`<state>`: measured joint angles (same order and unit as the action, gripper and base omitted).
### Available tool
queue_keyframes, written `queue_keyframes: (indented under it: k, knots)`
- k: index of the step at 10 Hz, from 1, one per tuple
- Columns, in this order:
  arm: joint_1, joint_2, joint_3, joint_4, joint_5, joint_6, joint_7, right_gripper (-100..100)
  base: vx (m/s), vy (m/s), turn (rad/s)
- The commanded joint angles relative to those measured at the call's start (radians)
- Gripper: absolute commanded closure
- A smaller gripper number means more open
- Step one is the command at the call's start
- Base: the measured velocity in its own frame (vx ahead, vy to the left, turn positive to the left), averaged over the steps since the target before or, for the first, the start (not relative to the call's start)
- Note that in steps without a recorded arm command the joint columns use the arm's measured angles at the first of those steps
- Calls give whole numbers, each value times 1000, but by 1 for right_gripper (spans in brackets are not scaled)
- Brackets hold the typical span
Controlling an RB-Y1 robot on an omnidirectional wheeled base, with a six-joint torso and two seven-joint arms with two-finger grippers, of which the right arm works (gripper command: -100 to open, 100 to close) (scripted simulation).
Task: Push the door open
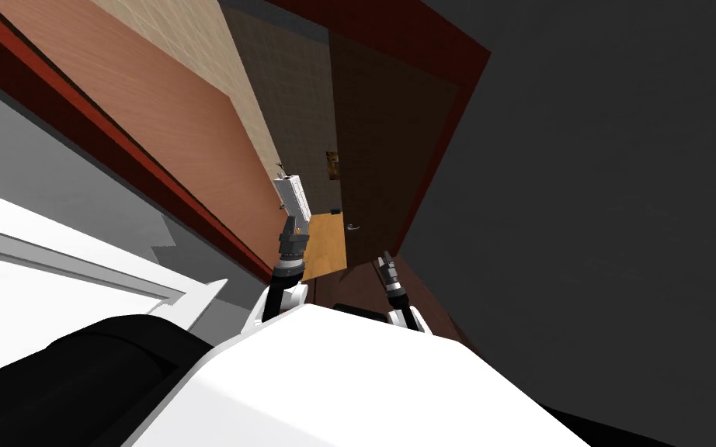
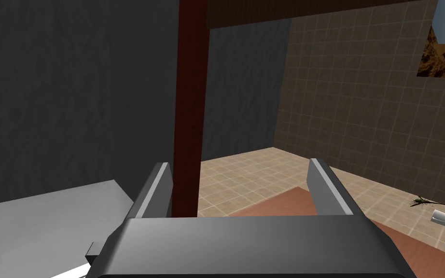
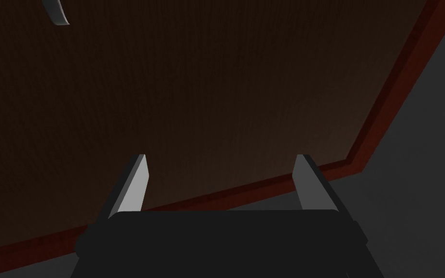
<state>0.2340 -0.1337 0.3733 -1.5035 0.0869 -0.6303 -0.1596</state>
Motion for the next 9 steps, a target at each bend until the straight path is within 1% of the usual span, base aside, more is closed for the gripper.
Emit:
queue_keyframes:
  k: [1,2,3,6,7,8,9]
  knots:
    - [-13,-5,14,28,0,-5,-4,-100,75,58,-76]
    - [-20,-6,23,47,0,-9,-5,-100,82,48,-78]
    - [-34,-9,42,85,0,-18,-7,-100,107,70,-125]
    - [-55,-14,69,140,1,-32,-11,-100,106,79,-86]
    - [-69,-17,86,176,1,-40,-13,-100,122,53,-128]
    - [-76,-18,94,193,1,-45,-14,-100,118,89,-102]
    - [-89,-21,112,229,1,-53,-16,-100,112,98,-125]
